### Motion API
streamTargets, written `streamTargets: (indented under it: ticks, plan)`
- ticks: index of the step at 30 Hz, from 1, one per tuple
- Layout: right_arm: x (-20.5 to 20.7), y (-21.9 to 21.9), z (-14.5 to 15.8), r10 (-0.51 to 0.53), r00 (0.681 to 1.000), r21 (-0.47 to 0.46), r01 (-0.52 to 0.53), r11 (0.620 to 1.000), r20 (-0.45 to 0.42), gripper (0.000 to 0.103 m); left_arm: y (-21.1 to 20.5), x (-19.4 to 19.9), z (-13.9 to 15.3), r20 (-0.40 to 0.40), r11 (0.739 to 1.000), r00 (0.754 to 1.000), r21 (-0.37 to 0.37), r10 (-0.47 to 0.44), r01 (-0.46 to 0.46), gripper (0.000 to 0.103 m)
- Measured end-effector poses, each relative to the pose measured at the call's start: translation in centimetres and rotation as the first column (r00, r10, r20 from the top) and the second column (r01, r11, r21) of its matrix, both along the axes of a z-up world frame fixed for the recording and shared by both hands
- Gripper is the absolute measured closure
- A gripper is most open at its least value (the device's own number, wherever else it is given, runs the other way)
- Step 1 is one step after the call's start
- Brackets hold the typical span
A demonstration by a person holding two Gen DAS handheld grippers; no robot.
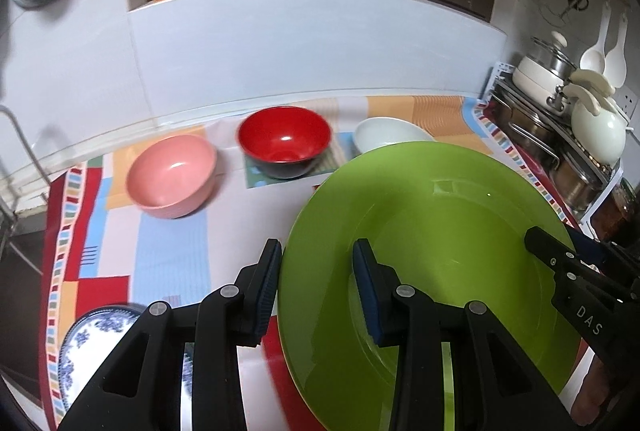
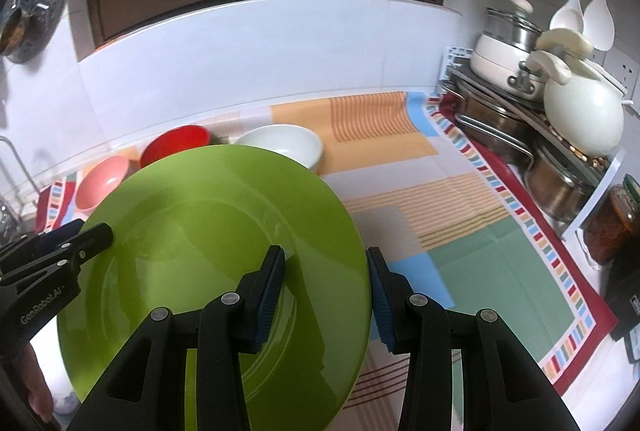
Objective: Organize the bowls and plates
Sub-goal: 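Lift the lime-green plate with both grippers and carry it toward the sink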
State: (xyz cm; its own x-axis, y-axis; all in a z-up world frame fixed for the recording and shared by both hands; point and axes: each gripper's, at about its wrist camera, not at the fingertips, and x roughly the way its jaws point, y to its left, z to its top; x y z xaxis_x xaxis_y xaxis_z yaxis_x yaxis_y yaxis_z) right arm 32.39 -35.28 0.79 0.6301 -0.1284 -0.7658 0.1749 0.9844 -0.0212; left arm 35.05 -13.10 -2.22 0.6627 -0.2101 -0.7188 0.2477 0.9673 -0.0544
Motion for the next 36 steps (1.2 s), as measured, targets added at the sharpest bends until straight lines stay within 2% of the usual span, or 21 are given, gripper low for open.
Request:
streamTargets:
  ticks: [19,36]
  plan:
    - [-1.5,10.2,0.8,0.111,0.994,0.012,-0.112,0.994,0.010,0.061,10.5,-3.6,0.9,0.013,0.993,0.993,-0.003,0.115,-0.115,0.066]
    - [-1.7,20.3,0.3,0.256,0.967,0.037,-0.255,0.966,-0.009,0.061,20.9,-6.5,-0.1,-0.008,0.966,0.966,0.010,0.260,-0.260,0.066]
